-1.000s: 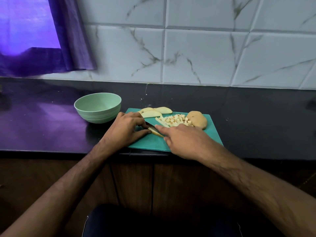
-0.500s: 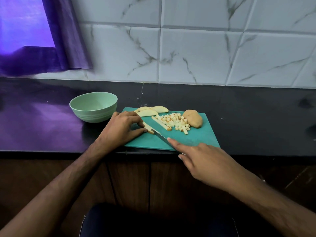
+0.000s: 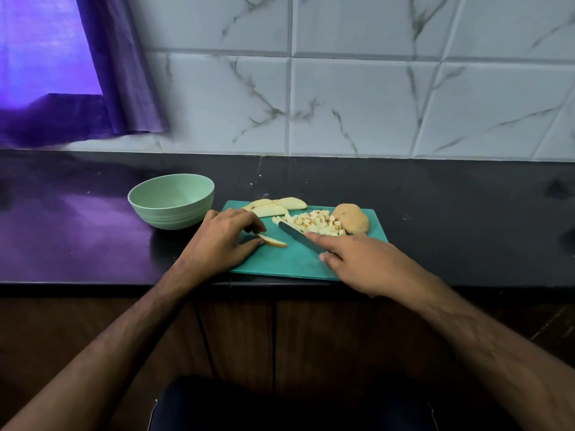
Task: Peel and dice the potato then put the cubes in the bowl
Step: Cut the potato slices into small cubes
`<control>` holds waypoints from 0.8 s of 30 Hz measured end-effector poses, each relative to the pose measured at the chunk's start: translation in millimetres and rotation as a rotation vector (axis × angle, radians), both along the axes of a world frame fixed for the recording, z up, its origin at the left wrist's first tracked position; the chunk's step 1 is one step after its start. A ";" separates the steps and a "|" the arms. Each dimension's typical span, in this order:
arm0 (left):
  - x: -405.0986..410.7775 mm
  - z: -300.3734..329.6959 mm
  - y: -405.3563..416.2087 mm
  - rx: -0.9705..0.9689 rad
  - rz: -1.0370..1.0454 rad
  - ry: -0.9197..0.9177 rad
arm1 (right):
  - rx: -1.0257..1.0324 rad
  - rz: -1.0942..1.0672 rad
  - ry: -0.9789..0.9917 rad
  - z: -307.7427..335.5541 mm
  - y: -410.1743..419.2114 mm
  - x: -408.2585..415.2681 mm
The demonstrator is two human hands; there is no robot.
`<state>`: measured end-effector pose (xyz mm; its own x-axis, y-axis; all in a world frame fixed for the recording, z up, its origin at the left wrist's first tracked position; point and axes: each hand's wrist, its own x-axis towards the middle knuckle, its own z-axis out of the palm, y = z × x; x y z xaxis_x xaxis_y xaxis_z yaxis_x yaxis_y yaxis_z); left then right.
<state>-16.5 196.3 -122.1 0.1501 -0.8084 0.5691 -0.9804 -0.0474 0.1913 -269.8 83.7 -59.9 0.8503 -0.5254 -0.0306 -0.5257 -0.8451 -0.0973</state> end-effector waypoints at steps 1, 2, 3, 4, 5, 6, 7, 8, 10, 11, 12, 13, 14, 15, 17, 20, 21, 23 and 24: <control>1.3 0.2 -0.7 0.009 -0.013 0.021 | 0.063 0.000 -0.013 0.6 -1.0 -0.3; 3.1 0.0 -1.6 0.020 -0.027 0.038 | 0.119 -0.001 -0.027 1.3 -1.4 -1.1; 4.4 -0.4 -2.5 0.031 -0.041 0.050 | 0.161 -0.005 -0.041 2.0 -1.5 -2.5; 4.6 -0.4 -2.8 0.044 -0.048 0.059 | 0.191 -0.010 -0.054 2.6 -1.7 -4.0; 4.6 -0.4 -3.0 0.049 -0.051 0.061 | 0.212 -0.017 -0.067 3.4 -2.0 -5.5; 4.6 -0.3 -3.2 0.050 -0.053 0.062 | 0.230 -0.022 -0.078 4.3 -2.3 -6.9; 4.6 0.0 -3.3 0.050 -0.050 0.062 | 0.245 -0.026 -0.087 5.3 -2.3 -8.6; 3.7 0.6 -3.1 0.051 -0.044 0.065 | 0.256 -0.026 -0.092 6.3 -1.9 -10.1; 2.6 1.2 -3.0 0.060 -0.042 0.076 | 0.270 -0.020 -0.094 7.8 -0.4 -12.9; 2.1 1.8 -2.9 0.061 -0.048 0.086 | 0.275 -0.016 -0.095 8.1 0.5 -14.2; 1.8 2.4 -2.4 0.063 -0.055 0.096 | 0.275 -0.011 -0.097 8.2 1.2 -15.0; 0.7 3.0 -1.6 0.068 -0.062 0.107 | 0.270 -0.008 -0.098 8.2 1.7 -15.7; -0.2 3.0 -0.9 0.072 -0.071 0.114 | 0.264 -0.006 -0.100 8.3 2.2 -16.2; -0.5 2.9 -0.4 0.071 -0.083 0.112 | 0.260 -0.005 -0.103 8.5 2.7 -16.5; 0.1 3.2 -0.1 0.062 -0.114 0.091 | 0.255 -0.002 -0.103 9.1 3.9 -16.7; -2.7 5.8 1.5 0.034 -0.167 0.090 | 0.245 0.011 -0.095 10.0 5.4 -16.5; -3.7 7.0 2.1 0.031 -0.173 0.100 | 0.244 0.013 -0.087 9.9 5.7 -16.2; -4.5 8.0 2.9 0.039 -0.180 0.121 | 0.243 0.013 -0.071 9.0 6.5 -15.6; -4.3 7.1 2.4 0.046 -0.178 0.115 | 0.236 0.015 -0.060 8.3 7.0 -15.3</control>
